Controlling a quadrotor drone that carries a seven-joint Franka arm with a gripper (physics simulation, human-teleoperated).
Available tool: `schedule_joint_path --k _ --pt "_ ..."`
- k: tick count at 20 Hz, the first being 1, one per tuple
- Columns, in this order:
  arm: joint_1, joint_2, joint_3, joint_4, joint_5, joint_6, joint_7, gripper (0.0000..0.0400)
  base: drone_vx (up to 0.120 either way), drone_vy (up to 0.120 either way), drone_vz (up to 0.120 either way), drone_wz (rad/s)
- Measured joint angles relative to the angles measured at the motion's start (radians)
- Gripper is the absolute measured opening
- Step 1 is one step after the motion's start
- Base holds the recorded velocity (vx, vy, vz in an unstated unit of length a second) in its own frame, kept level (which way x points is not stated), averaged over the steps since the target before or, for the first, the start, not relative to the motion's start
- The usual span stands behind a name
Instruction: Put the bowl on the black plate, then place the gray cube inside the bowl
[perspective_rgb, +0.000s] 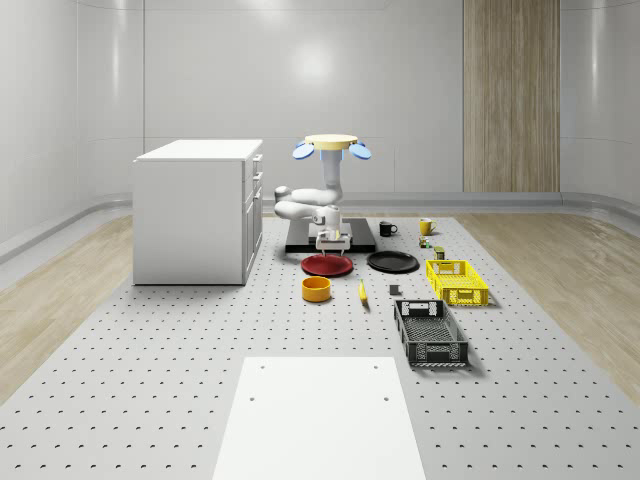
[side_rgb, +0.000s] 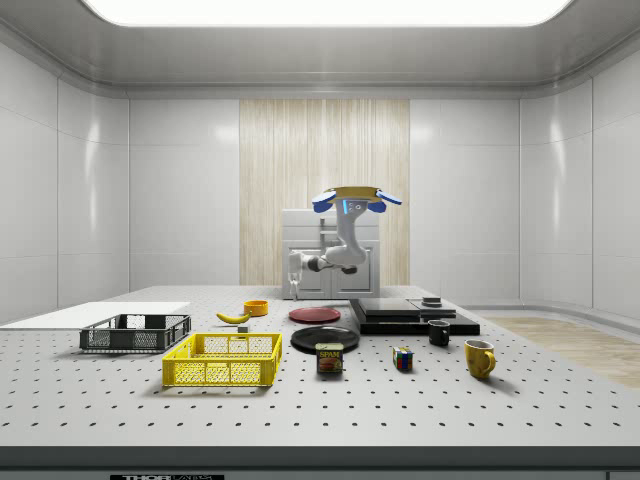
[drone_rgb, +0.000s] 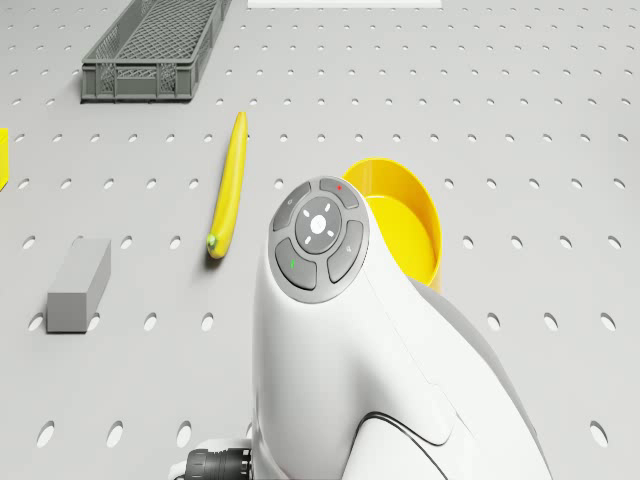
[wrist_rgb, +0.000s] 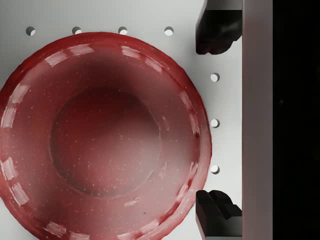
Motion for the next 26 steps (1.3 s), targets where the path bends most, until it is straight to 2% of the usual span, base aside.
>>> schedule_joint_path --k 14,17,26 --pt "-0.005 -0.023 0.004 0.001 0.009 0.021 0.004 0.04 0.12 0.0 0.0 0.0" --pt "-0.006 -0.027 0.004 0.001 0.011 0.025 0.005 0.04 0.12 -0.12 0.0 0.0" --pt "-0.009 -0.039 0.006 0.002 0.016 0.037 0.007 0.04 0.12 0.0 0.0 0.0"
